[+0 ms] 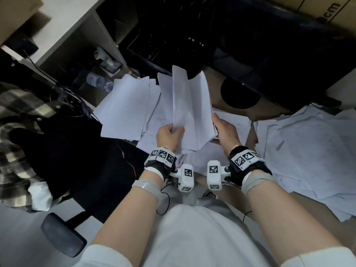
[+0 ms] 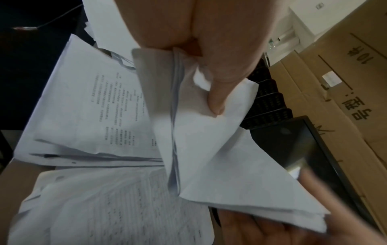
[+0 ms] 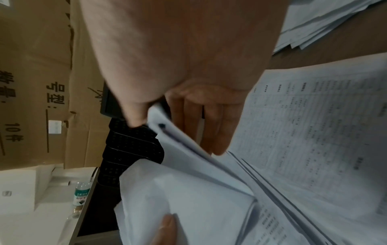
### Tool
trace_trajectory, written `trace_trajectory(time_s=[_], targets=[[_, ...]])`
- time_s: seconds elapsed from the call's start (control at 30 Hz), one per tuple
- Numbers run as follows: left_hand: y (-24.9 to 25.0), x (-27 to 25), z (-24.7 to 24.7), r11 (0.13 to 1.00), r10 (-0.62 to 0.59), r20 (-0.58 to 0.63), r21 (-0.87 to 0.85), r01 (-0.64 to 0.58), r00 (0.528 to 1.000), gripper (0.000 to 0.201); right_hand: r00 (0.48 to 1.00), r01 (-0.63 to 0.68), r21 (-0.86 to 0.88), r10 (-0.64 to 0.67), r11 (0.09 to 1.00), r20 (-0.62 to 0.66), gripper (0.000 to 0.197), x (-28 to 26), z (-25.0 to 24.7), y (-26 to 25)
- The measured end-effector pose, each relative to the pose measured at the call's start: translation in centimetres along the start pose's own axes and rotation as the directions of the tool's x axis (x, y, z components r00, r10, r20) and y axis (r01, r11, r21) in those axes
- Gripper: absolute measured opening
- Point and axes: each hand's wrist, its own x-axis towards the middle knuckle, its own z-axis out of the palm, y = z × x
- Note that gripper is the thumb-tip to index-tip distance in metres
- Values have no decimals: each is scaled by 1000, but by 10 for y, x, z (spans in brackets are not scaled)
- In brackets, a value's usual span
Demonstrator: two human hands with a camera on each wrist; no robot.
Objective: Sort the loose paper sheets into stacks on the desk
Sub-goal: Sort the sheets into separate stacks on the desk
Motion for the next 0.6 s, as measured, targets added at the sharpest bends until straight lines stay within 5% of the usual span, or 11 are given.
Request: trace_trajectory(time_s=[0.07,0.33,0.5,0.6], targets=[[-4,8,-10,998,-31,-4,-49,31,1000,35,996,65,-40,-67,997,-50,27,3,8,2],[-17,40,-59,979,6,81,-204,11,997,15,999,41,-122,-41,992,9,12,10,74,6],[-16,57,-78,953,-95,221,-262,153,971,40,977,137,-139,-111,981,182,16,2,121,-5],[-22,69,-84,970,-34,277,-224,99,960,17,989,89,-118,-73,989,132,15,2,135,-3]])
